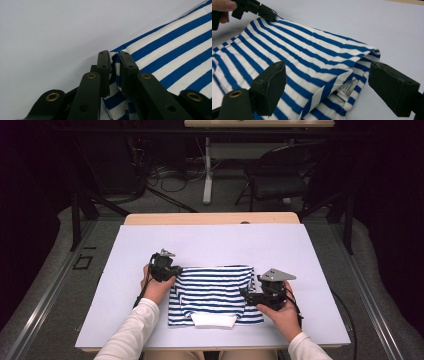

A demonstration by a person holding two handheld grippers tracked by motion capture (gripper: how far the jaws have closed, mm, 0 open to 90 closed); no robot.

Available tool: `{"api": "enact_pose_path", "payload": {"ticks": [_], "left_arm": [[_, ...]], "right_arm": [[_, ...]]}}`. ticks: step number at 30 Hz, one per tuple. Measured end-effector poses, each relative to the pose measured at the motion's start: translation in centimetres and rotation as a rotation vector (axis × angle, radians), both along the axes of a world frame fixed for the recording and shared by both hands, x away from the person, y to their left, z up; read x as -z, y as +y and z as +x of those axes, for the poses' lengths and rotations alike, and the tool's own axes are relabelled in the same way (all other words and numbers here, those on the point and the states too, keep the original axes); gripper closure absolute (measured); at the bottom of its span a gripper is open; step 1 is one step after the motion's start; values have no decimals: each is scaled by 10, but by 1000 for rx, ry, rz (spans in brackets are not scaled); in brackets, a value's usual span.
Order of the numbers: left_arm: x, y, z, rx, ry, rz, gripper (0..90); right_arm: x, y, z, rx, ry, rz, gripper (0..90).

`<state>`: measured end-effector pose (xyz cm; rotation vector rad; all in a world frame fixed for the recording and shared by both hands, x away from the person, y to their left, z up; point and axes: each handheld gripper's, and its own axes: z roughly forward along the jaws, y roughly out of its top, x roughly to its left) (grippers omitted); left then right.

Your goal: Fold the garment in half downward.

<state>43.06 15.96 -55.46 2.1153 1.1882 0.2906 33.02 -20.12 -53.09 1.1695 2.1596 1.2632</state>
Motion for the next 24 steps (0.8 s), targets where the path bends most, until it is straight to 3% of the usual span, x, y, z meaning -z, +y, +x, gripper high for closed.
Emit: {"api": "enact_pose_path", "payload": {"ticks": [8,19,24], "left_arm": [[0,1,0,-7,4,-16,844],[-1,1,0,-12,2,-22,835],[-2,1,0,-15,1,-25,834]], "right_arm": [[-4,3,28,23,32,-62,183],[-6,-5,51,60,78,-29,356],[-1,-6,59,81,98,-39,392]]}}
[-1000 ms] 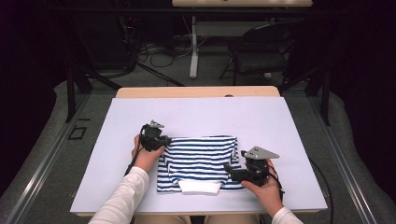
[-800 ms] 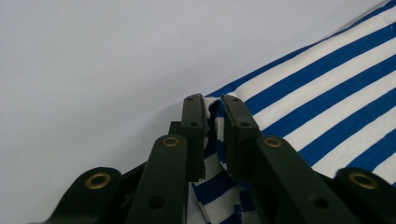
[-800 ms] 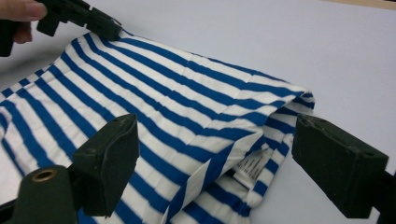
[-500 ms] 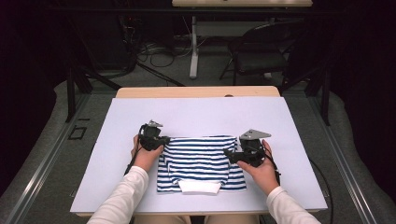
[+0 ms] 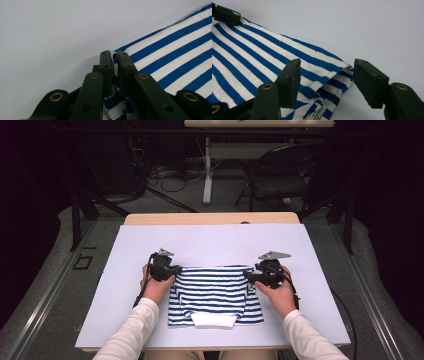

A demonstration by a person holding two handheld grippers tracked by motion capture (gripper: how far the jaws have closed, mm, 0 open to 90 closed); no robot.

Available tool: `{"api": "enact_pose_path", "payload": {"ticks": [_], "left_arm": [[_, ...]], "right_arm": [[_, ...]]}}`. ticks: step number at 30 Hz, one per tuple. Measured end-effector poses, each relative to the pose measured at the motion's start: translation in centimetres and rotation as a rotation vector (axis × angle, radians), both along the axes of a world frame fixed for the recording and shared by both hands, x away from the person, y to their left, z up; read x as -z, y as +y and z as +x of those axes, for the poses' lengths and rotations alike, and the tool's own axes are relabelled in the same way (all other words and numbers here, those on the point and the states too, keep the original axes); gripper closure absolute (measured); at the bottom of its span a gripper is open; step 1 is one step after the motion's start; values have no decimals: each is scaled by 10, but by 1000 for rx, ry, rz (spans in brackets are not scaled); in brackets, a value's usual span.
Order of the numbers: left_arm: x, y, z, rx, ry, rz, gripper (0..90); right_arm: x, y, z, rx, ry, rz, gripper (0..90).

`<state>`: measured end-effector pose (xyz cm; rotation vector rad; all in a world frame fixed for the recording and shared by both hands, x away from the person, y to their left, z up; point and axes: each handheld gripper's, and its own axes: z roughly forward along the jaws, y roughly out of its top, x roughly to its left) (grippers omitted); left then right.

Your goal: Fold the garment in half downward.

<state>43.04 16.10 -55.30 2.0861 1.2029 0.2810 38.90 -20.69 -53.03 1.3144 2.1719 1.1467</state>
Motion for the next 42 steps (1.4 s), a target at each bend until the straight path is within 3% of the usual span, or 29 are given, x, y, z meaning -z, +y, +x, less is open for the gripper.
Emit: {"api": "enact_pose_path", "payload": {"ticks": [21,31,42], "left_arm": [[-3,3,-3,-25,1,-5,760],[-5,9,-18,-39,0,-30,615],[-4,6,-26,-17,28,-53,683]], "right_arm": [[19,-5,11,39,122,49,605],[26,-8,4,53,123,65,591],[23,-6,-2,36,130,82,631]]}}
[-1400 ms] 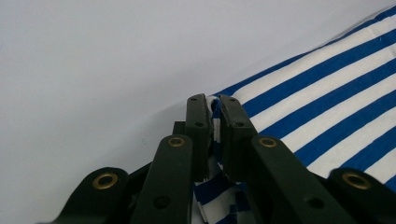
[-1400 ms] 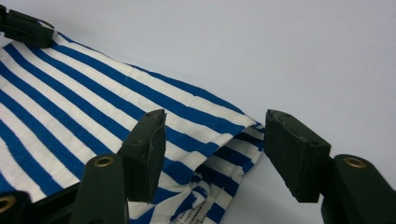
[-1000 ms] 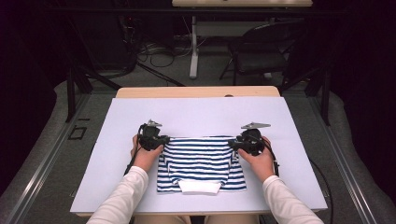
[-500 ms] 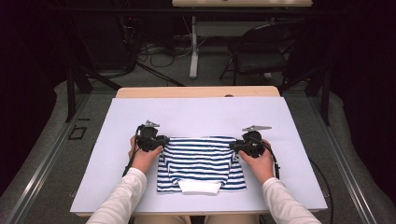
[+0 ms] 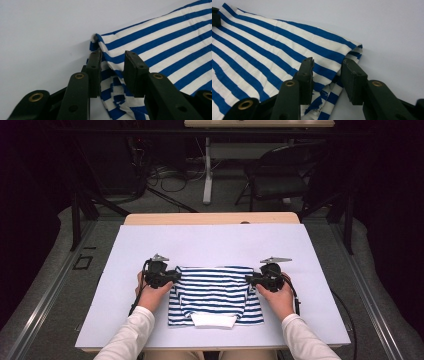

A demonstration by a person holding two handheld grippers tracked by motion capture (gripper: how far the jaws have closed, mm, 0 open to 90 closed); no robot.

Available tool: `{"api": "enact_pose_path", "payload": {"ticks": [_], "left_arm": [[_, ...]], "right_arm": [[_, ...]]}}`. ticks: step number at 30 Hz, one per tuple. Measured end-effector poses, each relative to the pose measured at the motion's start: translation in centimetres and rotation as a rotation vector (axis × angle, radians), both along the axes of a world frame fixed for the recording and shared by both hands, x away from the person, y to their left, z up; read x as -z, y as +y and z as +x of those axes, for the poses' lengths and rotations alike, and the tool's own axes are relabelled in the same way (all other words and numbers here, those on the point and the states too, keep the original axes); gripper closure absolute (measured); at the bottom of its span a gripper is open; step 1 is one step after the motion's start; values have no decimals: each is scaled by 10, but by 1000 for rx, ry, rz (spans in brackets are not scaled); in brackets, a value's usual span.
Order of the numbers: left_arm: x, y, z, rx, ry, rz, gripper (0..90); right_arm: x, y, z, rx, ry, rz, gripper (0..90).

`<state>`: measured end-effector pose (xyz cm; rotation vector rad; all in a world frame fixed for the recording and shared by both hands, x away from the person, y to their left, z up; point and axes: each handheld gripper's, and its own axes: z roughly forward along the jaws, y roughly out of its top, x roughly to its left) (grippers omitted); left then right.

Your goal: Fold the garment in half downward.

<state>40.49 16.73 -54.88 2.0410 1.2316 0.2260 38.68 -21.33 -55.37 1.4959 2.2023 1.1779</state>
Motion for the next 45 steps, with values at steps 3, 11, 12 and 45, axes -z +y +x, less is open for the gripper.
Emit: {"api": "enact_pose_path", "payload": {"ticks": [3,11,12,45], "left_arm": [[-1,-3,3,5,7,-2,714],[0,-3,14,-20,34,-51,751],[1,-3,14,-24,36,-55,761],[-1,11,29,-95,-17,-141,884]], "right_arm": [[1,-1,1,-1,6,11,659],[5,-3,12,32,12,55,698],[4,-3,12,32,13,55,708],[-10,-4,29,5,-102,-19,886]]}}
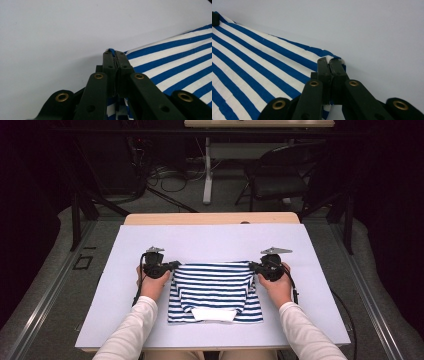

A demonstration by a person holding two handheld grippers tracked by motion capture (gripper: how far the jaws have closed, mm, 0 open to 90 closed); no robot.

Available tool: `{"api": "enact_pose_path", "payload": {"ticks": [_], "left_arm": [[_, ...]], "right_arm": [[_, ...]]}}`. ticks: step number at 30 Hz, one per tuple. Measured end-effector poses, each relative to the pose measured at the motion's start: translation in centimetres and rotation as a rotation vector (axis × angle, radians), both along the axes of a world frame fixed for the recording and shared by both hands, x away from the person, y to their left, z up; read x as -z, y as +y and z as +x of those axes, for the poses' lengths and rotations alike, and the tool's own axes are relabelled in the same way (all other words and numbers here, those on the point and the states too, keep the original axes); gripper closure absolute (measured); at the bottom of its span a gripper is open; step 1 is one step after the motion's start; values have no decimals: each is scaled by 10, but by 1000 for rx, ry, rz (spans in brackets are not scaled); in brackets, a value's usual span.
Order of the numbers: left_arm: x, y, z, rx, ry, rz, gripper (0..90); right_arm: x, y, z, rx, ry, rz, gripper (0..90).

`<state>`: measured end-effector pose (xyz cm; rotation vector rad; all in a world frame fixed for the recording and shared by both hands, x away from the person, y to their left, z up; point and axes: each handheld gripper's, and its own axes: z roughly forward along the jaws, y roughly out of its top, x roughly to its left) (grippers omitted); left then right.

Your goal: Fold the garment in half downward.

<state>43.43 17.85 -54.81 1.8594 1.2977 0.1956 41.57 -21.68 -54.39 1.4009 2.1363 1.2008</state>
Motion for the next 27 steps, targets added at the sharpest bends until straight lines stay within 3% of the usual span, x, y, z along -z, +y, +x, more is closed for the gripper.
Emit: {"api": "enact_pose_path", "payload": {"ticks": [14,27], "left_arm": [[-21,-13,29,-5,-22,74,884],[-21,-13,45,-28,-30,81,884]], "right_arm": [[-18,-2,26,20,-13,-20,886],[-18,4,44,46,-15,-50,886]]}}
